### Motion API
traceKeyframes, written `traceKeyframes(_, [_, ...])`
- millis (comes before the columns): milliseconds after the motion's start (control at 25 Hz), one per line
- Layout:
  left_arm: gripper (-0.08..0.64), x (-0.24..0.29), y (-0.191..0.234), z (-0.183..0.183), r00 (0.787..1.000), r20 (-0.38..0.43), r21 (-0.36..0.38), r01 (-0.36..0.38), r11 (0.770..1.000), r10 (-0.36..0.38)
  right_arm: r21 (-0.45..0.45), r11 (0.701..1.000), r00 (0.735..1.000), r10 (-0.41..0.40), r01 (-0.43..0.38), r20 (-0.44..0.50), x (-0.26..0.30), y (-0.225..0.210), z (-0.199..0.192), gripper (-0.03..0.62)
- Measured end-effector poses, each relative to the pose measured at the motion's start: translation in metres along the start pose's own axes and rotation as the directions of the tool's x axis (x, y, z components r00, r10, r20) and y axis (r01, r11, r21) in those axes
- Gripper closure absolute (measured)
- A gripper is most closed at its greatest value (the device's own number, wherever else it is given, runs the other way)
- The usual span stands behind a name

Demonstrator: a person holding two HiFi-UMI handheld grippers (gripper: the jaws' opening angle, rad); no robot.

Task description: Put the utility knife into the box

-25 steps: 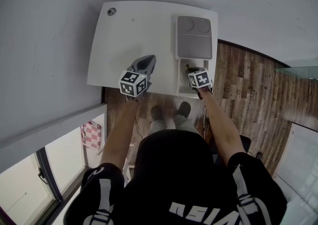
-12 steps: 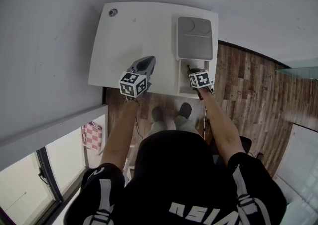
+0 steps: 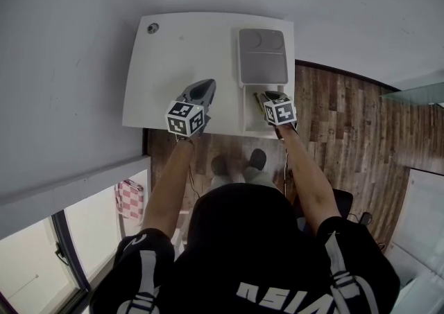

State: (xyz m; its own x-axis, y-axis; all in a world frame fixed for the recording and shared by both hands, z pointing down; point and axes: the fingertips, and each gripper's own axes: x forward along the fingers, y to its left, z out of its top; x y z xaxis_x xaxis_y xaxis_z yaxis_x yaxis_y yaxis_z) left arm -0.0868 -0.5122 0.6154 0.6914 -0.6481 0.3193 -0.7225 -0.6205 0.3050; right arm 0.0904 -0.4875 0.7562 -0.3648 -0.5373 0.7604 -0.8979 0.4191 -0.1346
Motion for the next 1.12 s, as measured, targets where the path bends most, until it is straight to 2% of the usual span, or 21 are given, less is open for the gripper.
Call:
traceKeyframes(160, [0.535, 0.000, -0.010, 0.009, 1.000, 0.016, 0.010, 0.005, 1.000, -0.006, 0.002, 1.000, 0.998, -0.023, 0.023, 0.062, -0.022, -0.005, 0.014, 0.522])
traceKeyframes(400, [0.535, -0.002, -0.027, 0.032, 0.998, 0.060, 0.028, 0.011, 1.000, -0.012, 0.054, 0.997, 0.984, -0.059, 0.051, 0.169, -0.057, -0.013, 0.038, 0.543])
traceKeyframes(600, [0.534, -0.007, -0.042, 0.044, 0.997, 0.081, 0.053, 0.012, 0.999, -0.016, 0.022, 0.997, 0.970, -0.071, 0.067, 0.231, -0.083, -0.010, 0.057, 0.551])
traceKeyframes(760, [0.535, -0.012, -0.052, 0.052, 0.995, 0.096, 0.070, 0.007, 0.998, -0.013, 0.009, 0.997, 0.954, -0.081, 0.082, 0.290, -0.108, -0.011, 0.072, 0.560])
traceKeyframes(1120, [0.535, -0.030, -0.071, 0.072, 0.989, 0.148, 0.089, -0.007, 0.996, -0.006, 0.044, 0.993, 0.904, -0.118, 0.109, 0.411, -0.162, -0.020, 0.092, 0.577])
